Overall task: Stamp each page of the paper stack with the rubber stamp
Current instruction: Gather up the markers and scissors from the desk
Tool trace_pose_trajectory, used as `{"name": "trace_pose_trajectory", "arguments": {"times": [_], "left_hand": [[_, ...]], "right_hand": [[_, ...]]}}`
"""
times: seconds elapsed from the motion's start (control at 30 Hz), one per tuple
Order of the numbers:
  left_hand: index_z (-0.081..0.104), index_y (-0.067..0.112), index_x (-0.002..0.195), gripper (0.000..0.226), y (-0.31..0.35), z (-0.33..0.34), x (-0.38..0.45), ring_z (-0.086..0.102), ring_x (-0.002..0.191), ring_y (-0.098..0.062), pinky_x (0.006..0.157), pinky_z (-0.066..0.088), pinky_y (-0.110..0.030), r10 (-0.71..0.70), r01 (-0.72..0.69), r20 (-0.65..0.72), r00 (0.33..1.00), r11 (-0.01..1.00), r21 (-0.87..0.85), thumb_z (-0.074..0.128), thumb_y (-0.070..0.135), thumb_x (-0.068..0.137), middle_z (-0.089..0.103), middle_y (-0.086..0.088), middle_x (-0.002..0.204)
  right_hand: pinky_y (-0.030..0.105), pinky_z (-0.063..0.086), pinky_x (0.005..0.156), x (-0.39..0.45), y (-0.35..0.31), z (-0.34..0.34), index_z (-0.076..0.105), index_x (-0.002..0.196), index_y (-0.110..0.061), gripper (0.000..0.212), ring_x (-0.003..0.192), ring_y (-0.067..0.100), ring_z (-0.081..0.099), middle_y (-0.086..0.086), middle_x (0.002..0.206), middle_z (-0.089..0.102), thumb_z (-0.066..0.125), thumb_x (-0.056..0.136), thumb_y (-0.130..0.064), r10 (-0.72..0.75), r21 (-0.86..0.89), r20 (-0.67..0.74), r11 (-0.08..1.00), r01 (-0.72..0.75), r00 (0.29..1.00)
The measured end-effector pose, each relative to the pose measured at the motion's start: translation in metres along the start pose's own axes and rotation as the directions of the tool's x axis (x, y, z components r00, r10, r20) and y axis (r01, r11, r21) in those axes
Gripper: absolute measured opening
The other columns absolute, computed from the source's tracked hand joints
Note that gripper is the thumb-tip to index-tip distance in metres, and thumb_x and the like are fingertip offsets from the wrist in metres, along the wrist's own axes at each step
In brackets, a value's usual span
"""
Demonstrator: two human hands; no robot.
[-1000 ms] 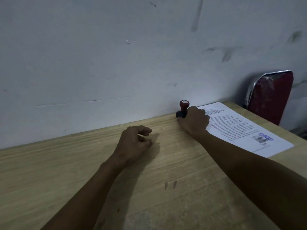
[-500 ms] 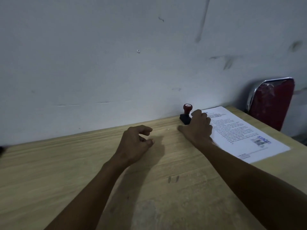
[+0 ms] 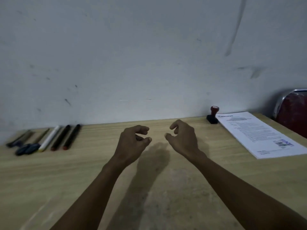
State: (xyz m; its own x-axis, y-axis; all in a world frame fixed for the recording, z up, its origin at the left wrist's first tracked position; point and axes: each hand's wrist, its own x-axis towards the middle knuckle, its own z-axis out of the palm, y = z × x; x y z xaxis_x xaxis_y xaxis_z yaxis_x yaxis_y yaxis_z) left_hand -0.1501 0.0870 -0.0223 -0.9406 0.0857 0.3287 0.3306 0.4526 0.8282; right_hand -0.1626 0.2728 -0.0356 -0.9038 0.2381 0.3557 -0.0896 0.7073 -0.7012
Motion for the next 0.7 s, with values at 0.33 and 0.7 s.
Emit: {"name": "trace_pose_trajectory", "arguments": {"times": [0.33, 0.7], "left_hand": [[0.069, 0.016, 0.105, 0.025, -0.046, -0.115, -0.059, 0.066, 0.071, -0.007, 0.059, 0.050, -0.015, -0.092, 0.111, -0.213, 0.973, 0.990, 0.083, 0.074, 0.012, 0.081, 0.069, 0.000, 0.096], [0.074, 0.005, 0.094, 0.014, -0.105, -0.205, -0.049, 0.065, 0.082, -0.015, 0.078, 0.052, -0.027, -0.104, 0.254, -0.427, 0.898, 0.915, 0.312, 0.067, 0.007, 0.083, 0.073, -0.009, 0.091]], "right_hand": [[0.032, 0.053, 0.066, -0.057, -0.092, 0.068, 0.063, 0.083, -0.026, 0.017, 0.069, 0.013, 0.061, -0.005, 0.072, 0.062, 0.077, 0.073, -0.024, -0.144, 0.098, 0.291, 0.988, 0.121, 0.946], [0.028, 0.047, 0.072, -0.058, -0.168, 0.163, 0.063, 0.092, -0.027, 0.023, 0.087, 0.016, 0.061, -0.002, 0.098, 0.063, 0.071, 0.071, -0.030, -0.135, 0.037, 0.443, 0.991, 0.132, 0.886]]}}
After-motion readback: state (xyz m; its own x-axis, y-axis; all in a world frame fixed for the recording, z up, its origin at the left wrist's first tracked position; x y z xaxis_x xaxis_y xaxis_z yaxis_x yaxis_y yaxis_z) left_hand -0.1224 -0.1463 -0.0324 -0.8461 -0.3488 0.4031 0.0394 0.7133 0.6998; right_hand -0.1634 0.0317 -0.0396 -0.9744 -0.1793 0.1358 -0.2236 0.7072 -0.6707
